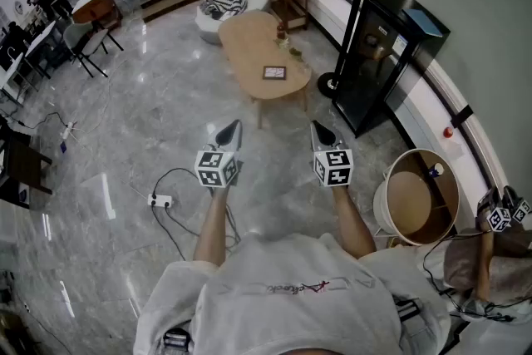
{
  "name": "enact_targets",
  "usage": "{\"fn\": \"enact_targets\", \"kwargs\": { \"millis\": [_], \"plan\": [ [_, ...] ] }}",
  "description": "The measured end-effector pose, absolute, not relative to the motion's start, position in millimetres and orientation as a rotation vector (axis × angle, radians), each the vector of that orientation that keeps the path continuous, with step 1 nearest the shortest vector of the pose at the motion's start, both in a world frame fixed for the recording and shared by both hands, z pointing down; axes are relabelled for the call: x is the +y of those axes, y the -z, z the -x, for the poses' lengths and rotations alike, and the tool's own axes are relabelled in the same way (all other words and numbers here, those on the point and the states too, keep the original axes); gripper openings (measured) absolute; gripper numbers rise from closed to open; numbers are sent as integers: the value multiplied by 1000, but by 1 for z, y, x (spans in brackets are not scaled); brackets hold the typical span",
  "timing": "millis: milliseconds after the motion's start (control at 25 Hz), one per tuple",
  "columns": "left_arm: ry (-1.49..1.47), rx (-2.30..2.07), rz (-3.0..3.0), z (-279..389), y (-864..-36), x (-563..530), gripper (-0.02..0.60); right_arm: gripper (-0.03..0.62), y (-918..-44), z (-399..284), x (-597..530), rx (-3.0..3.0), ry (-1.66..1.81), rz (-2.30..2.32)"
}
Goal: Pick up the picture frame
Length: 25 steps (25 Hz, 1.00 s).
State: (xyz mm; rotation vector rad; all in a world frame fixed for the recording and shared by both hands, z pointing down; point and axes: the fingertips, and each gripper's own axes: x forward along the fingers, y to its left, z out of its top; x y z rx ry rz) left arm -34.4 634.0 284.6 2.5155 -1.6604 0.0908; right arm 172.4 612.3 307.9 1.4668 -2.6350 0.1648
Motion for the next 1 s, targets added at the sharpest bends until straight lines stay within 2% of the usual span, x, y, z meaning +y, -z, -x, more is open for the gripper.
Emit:
{"fn": "enact_targets", "kwargs": {
  "millis": [1000],
  "plan": [
    [-69,-1661,-2521,-20,-281,632,0,5,-316,-216,615,-2652,-177,-1424]
  ]
}}
